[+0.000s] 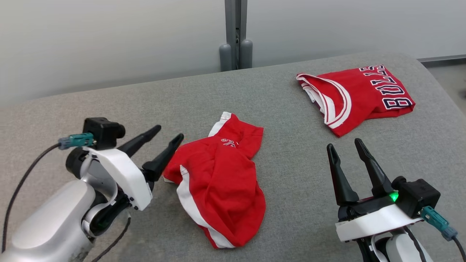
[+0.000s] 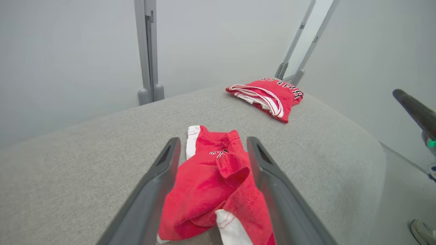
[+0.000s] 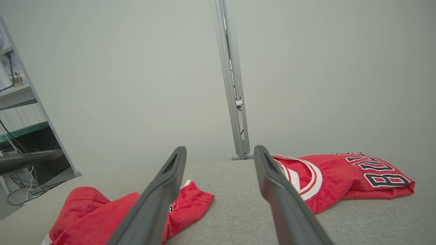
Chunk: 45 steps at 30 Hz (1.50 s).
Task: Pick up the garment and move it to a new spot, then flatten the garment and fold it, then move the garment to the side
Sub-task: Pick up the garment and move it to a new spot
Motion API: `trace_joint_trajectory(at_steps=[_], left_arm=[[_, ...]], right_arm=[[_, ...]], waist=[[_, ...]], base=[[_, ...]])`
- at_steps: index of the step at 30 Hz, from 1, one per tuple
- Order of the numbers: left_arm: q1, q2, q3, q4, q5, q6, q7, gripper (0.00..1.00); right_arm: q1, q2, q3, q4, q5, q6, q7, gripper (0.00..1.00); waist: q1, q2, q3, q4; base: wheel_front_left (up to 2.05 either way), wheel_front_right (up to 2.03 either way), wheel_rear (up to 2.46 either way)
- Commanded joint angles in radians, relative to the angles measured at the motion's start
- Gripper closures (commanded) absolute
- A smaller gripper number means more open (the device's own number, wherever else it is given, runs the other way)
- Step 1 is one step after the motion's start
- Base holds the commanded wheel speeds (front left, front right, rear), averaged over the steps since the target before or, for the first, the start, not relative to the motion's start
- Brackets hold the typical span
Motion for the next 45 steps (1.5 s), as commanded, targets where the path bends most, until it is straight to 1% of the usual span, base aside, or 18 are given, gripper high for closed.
trace_joint_trajectory(at_steps=[1,4,7,11,12,13,15,17,19,22,25,28,31,37,45], left_arm=[[-0.006,0.018,0.017,-0.027,0.006,0.011,-0.018,0.0],[0.028,0.052,0.053,-0.09,0.012,0.046,-0.065,0.0],[0.073,0.08,0.084,-0.144,0.027,0.098,-0.124,0.0],[0.161,0.093,0.136,-0.184,0.025,0.168,-0.232,0.0],[0.188,0.085,0.158,-0.189,0.016,0.186,-0.269,0.0],[0.245,0.061,0.201,-0.198,-0.001,0.205,-0.315,0.0],[0.296,0.049,0.242,-0.197,0.023,0.226,-0.337,0.0],[0.346,0.018,0.294,-0.21,0.057,0.248,-0.342,0.0],[0.401,-0.021,0.368,-0.23,0.115,0.262,-0.342,0.0],[0.484,-0.087,0.484,-0.265,0.222,0.251,-0.343,0.0],[0.554,-0.153,0.559,-0.275,0.316,0.233,-0.343,0.0],[0.595,-0.216,0.607,-0.263,0.366,0.195,-0.343,0.0],[0.607,-0.265,0.639,-0.251,0.405,0.153,-0.343,0.0],[0.59,-0.318,0.687,-0.219,0.462,0.09,-0.343,0.0],[0.583,-0.357,0.725,-0.19,0.506,0.052,-0.343,0.0]], right_arm=[[0.012,-0.007,-0.002,-0.004,-0.009,0.0,-0.005,0.0],[0.014,-0.008,-0.002,-0.006,-0.003,0.0,-0.005,0.0],[0.02,-0.008,-0.006,-0.012,0.0,0.0,-0.005,0.0],[0.037,-0.008,-0.014,-0.021,-0.003,0.0,-0.005,0.0],[0.041,-0.008,-0.022,-0.023,-0.004,0.0,-0.005,0.0],[0.048,-0.007,-0.036,-0.03,-0.009,0.0,-0.005,0.0],[0.061,-0.006,-0.056,-0.038,-0.011,0.0,-0.005,0.0],[0.074,-0.005,-0.074,-0.048,-0.01,0.0,-0.005,0.0],[0.086,-0.005,-0.082,-0.055,-0.009,0.0,-0.005,0.0],[0.102,-0.005,-0.098,-0.066,-0.012,0.0,-0.005,0.0],[0.113,-0.004,-0.103,-0.073,-0.012,0.0,-0.005,0.0],[0.124,-0.003,-0.093,-0.064,-0.009,0.0,-0.005,0.0],[0.119,-0.004,-0.078,-0.057,-0.002,0.0,-0.005,0.0],[0.105,-0.004,-0.071,-0.051,-0.005,0.0,-0.005,0.0],[0.102,-0.004,-0.07,-0.046,-0.008,0.0,-0.005,0.0]], waist=[[0.0,0.0,-0.014,0.018],[0.0,0.0,-0.024,0.034],[0.0,0.0,-0.028,0.049],[0.0,0.0,-0.031,0.064],[0.0,0.0,-0.031,0.066],[0.0,0.0,-0.031,0.071],[0.0,0.0,-0.035,0.075],[0.0,0.0,-0.041,0.079],[0.0,0.0,-0.047,0.082],[0.0,0.0,-0.051,0.083],[0.0,0.0,-0.054,0.08],[0.0,0.0,-0.054,0.083],[0.0,0.0,-0.053,0.086],[0.0,0.0,-0.056,0.094],[0.0,0.0,-0.061,0.101]], base=[[0.0,0.0,0.0],[0.0,0.0,0.0],[0.0,0.0,0.0],[0.0,0.0,0.0],[0.0,0.0,0.0],[0.0,0.0,0.0],[0.0,0.0,0.0],[0.0,0.0,0.0],[0.0,0.0,0.0],[0.0,0.0,0.0],[0.0,0.0,0.0],[0.0,0.0,0.0],[0.0,0.0,0.0],[0.0,0.0,0.0],[0.0,0.0,0.0]])
